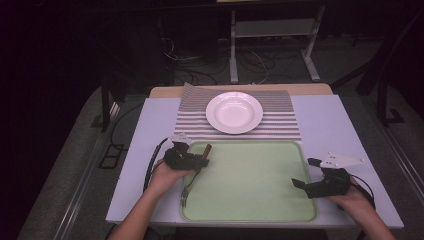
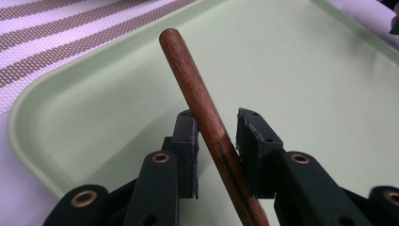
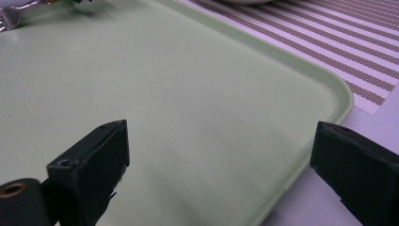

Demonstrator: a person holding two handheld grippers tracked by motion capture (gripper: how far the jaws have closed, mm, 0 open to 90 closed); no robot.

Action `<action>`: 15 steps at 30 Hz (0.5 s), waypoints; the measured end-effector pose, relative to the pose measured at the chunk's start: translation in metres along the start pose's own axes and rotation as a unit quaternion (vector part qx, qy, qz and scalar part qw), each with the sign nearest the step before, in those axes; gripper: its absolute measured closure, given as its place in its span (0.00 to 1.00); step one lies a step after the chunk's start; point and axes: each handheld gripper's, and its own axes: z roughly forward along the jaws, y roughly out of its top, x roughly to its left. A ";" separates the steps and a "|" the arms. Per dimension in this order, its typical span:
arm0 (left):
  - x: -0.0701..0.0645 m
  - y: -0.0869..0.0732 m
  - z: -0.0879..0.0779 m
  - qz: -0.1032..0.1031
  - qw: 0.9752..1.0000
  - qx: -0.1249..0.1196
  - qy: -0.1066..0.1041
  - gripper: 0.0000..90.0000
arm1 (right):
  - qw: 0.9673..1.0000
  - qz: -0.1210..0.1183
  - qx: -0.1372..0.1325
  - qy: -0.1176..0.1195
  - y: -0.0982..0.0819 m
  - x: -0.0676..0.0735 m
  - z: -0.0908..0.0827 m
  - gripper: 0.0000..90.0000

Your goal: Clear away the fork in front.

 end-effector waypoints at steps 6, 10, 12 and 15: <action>-0.002 -0.001 0.006 0.015 1.000 0.019 0.017 0.73 | 1.000 -0.001 0.001 0.001 0.000 0.001 0.000 0.06; -0.002 -0.001 0.005 0.018 0.999 0.018 0.021 0.71 | 1.000 -0.001 0.000 0.001 0.000 0.001 0.000 0.06; -0.002 -0.001 0.004 0.019 0.999 0.016 0.022 0.71 | 1.000 -0.001 0.000 0.000 0.000 0.000 0.000 0.06; -0.003 0.000 0.002 0.022 0.999 0.010 0.023 0.71 | 1.000 -0.001 0.000 0.000 0.000 0.001 0.000 0.06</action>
